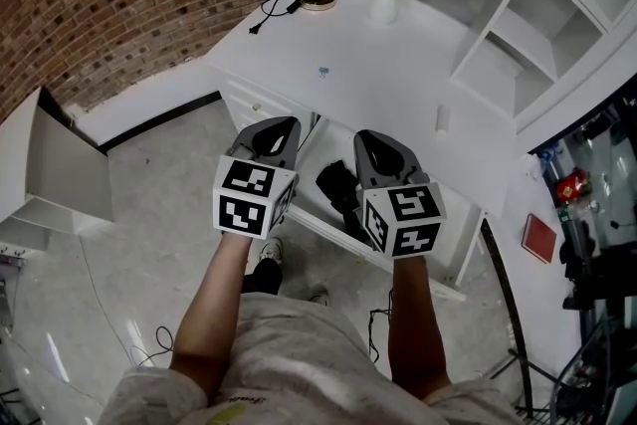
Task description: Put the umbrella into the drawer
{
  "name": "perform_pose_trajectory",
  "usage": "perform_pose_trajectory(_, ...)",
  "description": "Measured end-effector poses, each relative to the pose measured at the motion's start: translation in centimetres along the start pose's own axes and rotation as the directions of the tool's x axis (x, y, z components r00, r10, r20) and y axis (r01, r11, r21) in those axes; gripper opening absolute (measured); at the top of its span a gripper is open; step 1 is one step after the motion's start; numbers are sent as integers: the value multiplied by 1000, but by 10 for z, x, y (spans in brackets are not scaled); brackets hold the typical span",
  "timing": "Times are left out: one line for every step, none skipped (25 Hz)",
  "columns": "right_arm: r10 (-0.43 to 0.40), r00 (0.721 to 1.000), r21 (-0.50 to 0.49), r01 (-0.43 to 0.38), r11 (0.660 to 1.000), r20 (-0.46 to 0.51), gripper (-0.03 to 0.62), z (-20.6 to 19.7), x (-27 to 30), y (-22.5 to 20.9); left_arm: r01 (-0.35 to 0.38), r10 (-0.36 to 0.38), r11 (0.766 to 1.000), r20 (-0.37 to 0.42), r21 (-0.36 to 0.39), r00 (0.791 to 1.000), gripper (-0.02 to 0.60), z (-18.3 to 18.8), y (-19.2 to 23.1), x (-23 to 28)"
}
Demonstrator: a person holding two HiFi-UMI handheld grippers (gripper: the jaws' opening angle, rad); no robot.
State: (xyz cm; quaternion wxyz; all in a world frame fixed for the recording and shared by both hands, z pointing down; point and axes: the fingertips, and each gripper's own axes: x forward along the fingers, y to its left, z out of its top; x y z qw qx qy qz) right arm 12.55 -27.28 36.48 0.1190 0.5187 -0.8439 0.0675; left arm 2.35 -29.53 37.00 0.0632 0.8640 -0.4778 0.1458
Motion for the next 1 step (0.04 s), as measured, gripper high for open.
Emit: perform_pose_trajectory(0,1000,0,0,1000,0,14,0,0,1,0,0,1000,0,0,1000,-3,0,1,-1)
